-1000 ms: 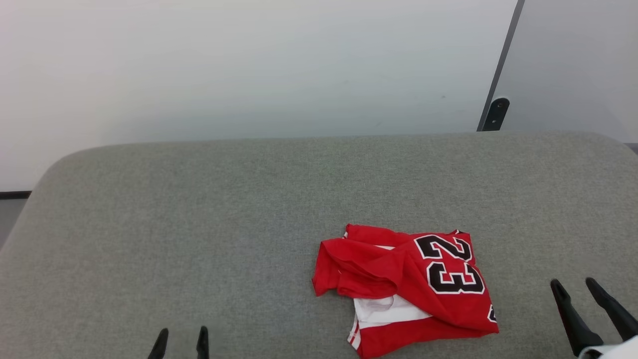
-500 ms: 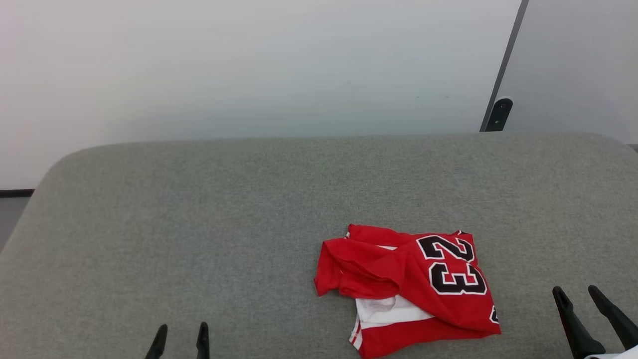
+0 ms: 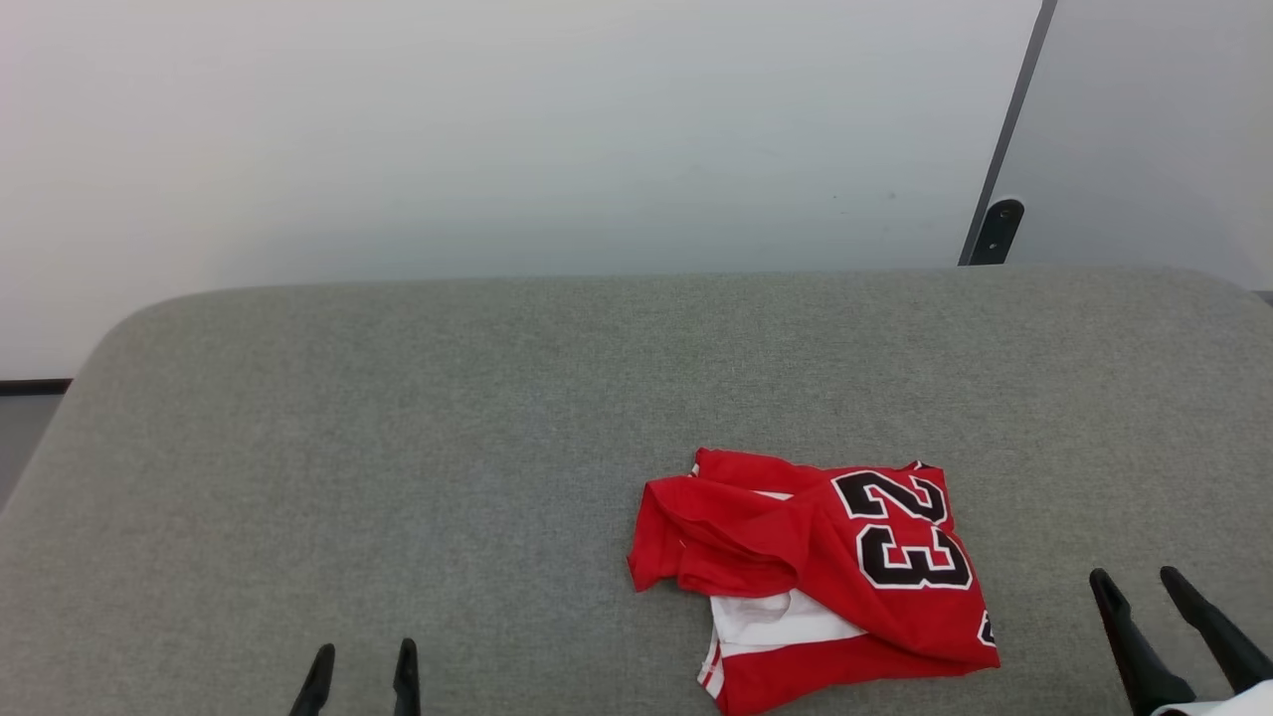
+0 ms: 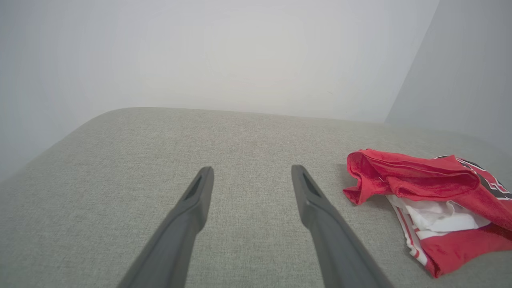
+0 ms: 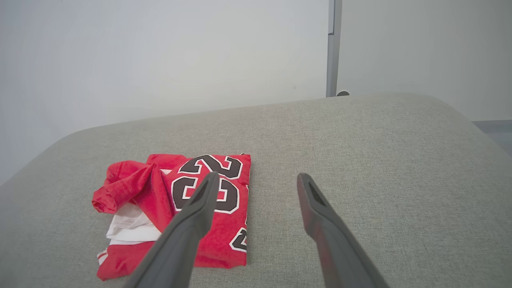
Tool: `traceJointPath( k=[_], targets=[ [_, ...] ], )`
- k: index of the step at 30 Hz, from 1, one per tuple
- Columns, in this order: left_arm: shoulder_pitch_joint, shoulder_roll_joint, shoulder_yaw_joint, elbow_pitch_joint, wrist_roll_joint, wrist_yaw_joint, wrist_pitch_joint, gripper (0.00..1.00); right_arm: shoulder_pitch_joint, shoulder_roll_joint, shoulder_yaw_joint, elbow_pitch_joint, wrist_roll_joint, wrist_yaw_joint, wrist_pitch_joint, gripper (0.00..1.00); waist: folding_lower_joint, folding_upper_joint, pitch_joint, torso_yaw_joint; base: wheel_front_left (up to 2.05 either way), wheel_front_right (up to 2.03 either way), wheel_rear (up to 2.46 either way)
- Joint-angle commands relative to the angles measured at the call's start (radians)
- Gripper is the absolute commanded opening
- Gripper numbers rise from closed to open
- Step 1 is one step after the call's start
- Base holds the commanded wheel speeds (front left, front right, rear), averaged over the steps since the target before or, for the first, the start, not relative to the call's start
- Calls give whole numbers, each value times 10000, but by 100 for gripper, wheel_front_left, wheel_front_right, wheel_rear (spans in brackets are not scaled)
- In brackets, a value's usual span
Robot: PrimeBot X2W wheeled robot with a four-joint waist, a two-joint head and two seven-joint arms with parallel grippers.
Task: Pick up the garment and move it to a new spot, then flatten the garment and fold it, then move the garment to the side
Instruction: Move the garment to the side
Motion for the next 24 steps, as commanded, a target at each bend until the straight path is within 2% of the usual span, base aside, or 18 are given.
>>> traceJointPath(
  k=[1,4,8,11,18,24],
  targets=[
    [92,8,-24,-53,-49,55,10,100,-123,65,69,17,0,-8,16,100,0,-1,3,0,0,0,0],
    [52,-42,-87,-42,-98,112,8,100,-298,-54,385,79,-72,-8,263,100,0,-1,21,-3,0,0,0],
    [-139,-127,-230,67,-139,136,-39,100,-1039,-462,1102,327,-167,-8,1182,100,0,-1,113,-3,0,0,0],
    [-323,-201,-389,200,-173,130,-108,100,-1917,-732,1510,807,-31,-8,2351,100,0,-1,252,78,0,0,0],
    [-890,-315,-715,528,-275,72,-321,100,-3950,-1410,2450,1660,630,-6,6095,100,0,-1,1045,519,0,0,0],
    [-1735,-396,-979,859,-277,14,-485,100,-5516,-1661,2630,2468,944,-6,7729,100,0,-1,2073,938,0,0,0]
  ],
)
